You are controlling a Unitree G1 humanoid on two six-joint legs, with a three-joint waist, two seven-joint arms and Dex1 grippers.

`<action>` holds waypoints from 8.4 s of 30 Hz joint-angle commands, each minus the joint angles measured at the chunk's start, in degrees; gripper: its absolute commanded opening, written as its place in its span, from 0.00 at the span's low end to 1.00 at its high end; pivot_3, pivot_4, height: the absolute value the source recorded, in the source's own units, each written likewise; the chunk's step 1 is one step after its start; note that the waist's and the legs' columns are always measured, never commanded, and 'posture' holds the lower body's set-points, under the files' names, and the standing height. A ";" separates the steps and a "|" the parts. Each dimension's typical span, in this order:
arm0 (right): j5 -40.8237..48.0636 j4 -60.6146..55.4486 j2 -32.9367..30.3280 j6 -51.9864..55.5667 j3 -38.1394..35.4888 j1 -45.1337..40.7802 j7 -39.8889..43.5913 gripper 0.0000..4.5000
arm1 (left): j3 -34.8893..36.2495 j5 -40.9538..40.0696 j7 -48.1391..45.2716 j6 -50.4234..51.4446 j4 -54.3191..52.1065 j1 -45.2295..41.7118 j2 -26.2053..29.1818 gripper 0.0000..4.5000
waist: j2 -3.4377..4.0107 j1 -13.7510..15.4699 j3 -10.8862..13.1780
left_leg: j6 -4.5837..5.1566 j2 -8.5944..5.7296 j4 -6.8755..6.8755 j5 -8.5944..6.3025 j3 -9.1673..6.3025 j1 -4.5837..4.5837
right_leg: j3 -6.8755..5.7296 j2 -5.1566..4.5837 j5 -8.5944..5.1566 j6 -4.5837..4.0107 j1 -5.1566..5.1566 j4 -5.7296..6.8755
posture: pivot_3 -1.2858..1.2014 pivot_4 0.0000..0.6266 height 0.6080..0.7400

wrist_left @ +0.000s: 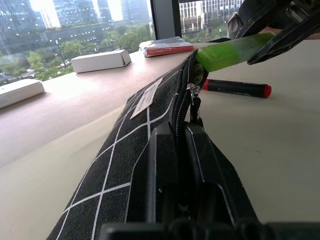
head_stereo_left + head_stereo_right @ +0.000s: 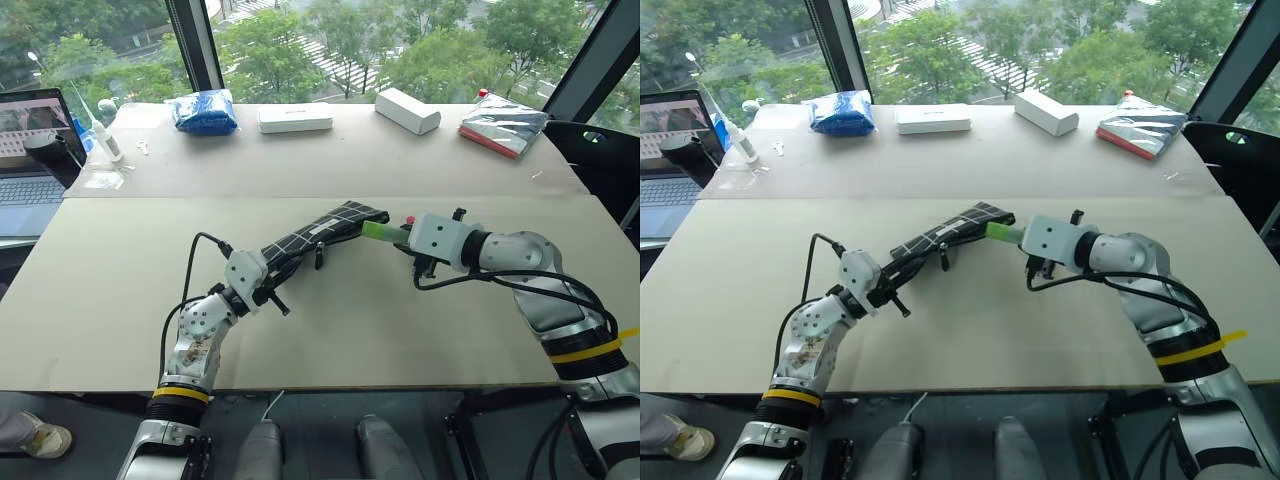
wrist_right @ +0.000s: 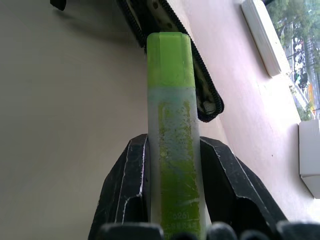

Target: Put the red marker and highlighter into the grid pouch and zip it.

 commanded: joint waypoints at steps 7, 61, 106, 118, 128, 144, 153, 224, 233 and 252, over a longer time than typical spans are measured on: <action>-3.24 2.45 1.07 -4.47 2.40 -3.40 1.68 0.23 | -1.27 1.17 -0.42 -1.93 -2.71 1.06 0.94 0.00 | 0.00 0.04 0.00 | 0.00 -0.01 0.02 0.00 0.00 0.00 | 0.00 0.00 0.01 -0.02 0.00 0.02 | 0.52 0.24 1.00; 24.35 9.75 4.95 22.66 -13.47 -6.44 -5.25 0.81 | 0.29 -2.56 -0.13 5.04 -7.70 1.46 1.88 0.00 | 0.02 -0.11 0.01 | 0.00 0.01 0.10 0.00 -0.04 0.04 | -0.03 0.02 0.04 -0.06 0.03 0.11 | 0.52 0.24 1.00; 17.50 12.84 14.34 24.21 -17.14 -7.00 -19.67 0.12 | -0.11 -2.31 1.99 5.20 -8.90 1.54 1.22 0.00 | 0.03 -0.18 0.01 | 0.00 -0.01 0.10 0.00 -0.03 -0.06 | -0.01 0.01 0.04 -0.06 -0.03 0.09 | 0.52 0.24 1.00; 7.62 -1.20 -5.85 -10.38 -7.79 2.85 2.14 0.12 | -0.65 -2.13 1.84 4.83 -8.19 1.15 0.68 0.00 | 0.04 -0.03 0.03 | 0.00 0.00 0.05 0.00 -0.02 -0.02 | -0.03 -0.01 0.02 -0.02 0.03 -0.01 | 0.52 0.24 1.00; 4.96 -2.65 -6.17 -18.29 -6.36 4.63 3.44 0.12 | -1.29 -1.72 1.69 4.34 -7.45 0.84 0.13 0.00 | 0.05 -0.04 0.04 | 0.00 -0.01 0.07 0.00 0.00 -0.01 | 0.01 -0.01 0.02 -0.03 0.02 0.02 | 0.52 0.24 1.00; -5.94 5.76 -0.07 -24.70 1.07 -2.63 1.73 0.12 | -1.28 -1.66 0.75 3.58 -5.93 -0.09 -0.41 0.00 | 0.05 0.01 0.04 | 0.00 -0.01 0.09 0.00 -0.01 0.01 | 0.00 -0.01 0.03 -0.05 0.02 0.04 | 0.52 0.24 1.00; 1.29 8.44 -3.27 -26.54 -3.78 -2.96 5.40 0.12 | -0.80 -1.68 0.82 3.40 -6.17 0.15 -0.18 0.00 | 0.05 0.32 0.04 | 0.00 -0.03 0.12 0.00 -0.01 -0.01 | -0.01 -0.04 0.04 -0.05 0.04 0.03 | 0.52 0.24 1.00; 34.42 -14.27 12.80 36.24 -3.57 7.46 -3.59 0.61 | -1.34 -1.62 0.54 1.98 -5.07 1.94 -0.53 0.00 | 0.04 -0.06 0.03 | 0.00 0.00 0.20 0.00 -0.06 -0.02 | -0.03 0.03 0.02 -0.04 0.01 0.21 | 0.52 0.24 1.00; 26.38 -4.66 20.84 36.68 1.46 2.87 -11.00 0.61 | -1.51 -1.59 0.32 2.36 -4.77 0.85 -0.73 0.00 | 0.04 -0.02 0.03 | 0.00 0.00 0.22 0.00 -0.07 -0.05 | -0.05 0.03 0.03 -0.05 -0.01 0.19 | 0.52 0.24 1.00; 26.33 -4.11 25.22 37.73 0.36 -2.45 -8.43 0.14 | -1.63 -1.59 0.65 2.79 -4.72 0.15 -1.11 0.00 | 0.04 -0.12 0.03 | 0.00 0.01 0.21 0.00 -0.08 -0.05 | -0.06 0.03 0.03 -0.05 -0.02 0.22 | 0.52 0.24 1.00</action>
